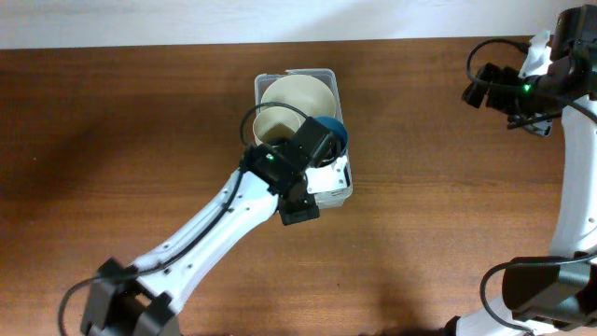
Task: Pack container
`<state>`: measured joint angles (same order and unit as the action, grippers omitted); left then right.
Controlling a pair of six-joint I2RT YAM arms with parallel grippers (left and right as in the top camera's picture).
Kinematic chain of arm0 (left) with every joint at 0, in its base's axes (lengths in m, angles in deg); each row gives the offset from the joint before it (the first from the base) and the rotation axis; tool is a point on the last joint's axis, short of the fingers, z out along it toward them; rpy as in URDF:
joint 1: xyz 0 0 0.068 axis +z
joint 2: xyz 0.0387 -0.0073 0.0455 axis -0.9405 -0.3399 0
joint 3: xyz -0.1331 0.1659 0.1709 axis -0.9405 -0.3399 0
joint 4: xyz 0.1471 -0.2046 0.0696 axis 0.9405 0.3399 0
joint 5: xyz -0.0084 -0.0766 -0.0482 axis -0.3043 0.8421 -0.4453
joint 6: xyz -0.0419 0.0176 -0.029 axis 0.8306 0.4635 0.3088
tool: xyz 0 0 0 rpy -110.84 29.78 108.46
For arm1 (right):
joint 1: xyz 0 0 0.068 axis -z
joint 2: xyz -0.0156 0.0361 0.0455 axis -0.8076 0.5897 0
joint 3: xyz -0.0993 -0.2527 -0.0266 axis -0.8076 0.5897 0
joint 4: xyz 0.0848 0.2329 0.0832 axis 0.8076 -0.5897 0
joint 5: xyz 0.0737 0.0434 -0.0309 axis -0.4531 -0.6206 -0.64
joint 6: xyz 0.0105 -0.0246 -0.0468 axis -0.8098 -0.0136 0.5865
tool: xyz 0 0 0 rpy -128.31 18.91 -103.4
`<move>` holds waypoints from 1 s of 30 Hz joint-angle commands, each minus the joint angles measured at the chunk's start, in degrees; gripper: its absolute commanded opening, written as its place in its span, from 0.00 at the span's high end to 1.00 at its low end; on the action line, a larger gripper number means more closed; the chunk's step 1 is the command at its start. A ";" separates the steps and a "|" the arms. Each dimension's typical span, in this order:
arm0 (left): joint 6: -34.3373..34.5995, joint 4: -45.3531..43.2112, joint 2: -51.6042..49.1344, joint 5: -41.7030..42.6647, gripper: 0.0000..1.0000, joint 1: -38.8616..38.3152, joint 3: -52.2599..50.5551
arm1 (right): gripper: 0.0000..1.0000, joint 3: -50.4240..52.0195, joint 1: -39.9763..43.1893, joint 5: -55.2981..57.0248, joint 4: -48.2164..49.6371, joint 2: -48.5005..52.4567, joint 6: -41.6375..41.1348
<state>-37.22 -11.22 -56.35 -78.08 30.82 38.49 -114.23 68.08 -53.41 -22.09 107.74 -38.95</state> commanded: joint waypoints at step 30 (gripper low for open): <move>44.63 22.25 24.28 -2.43 0.00 41.46 10.91 | 0.01 -0.48 0.09 -0.11 -0.02 -0.39 0.00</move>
<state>6.43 10.98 -32.31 -81.42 72.04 49.28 -114.23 68.08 -53.41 -22.11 107.74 -38.97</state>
